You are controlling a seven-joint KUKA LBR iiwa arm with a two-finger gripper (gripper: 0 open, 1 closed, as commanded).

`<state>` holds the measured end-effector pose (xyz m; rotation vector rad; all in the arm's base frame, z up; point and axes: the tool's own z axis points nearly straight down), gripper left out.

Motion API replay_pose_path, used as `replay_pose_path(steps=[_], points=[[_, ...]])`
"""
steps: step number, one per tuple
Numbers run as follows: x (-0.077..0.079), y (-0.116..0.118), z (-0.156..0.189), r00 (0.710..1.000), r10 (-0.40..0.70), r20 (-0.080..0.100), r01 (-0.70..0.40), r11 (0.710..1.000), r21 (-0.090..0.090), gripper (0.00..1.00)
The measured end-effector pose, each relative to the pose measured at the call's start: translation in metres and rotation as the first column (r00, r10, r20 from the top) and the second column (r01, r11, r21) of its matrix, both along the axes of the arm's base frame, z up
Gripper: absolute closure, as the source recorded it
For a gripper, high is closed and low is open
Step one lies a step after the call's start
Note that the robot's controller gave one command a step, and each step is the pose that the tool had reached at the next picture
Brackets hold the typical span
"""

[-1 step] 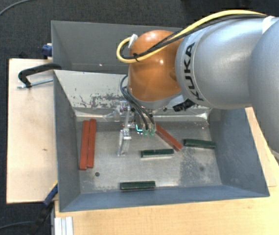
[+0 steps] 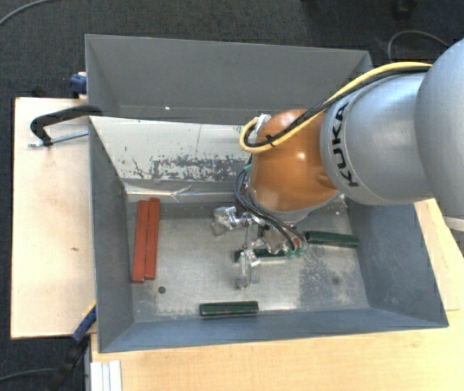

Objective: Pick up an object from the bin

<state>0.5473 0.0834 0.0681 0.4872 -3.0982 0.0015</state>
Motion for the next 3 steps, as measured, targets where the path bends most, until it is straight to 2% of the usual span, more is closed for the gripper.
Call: replay_pose_path(steps=[1, 2, 3], points=[[0.016, -0.086, 0.003, 0.997, 0.080, 0.011, -0.080, 0.997, -0.001, 0.00], [0.016, -0.080, 0.003, 0.996, 0.086, 0.010, -0.086, 0.996, 0.004, 1.00], [0.009, -0.123, 0.142, 0.925, 0.379, 0.017, -0.379, 0.925, -0.003, 1.00]])
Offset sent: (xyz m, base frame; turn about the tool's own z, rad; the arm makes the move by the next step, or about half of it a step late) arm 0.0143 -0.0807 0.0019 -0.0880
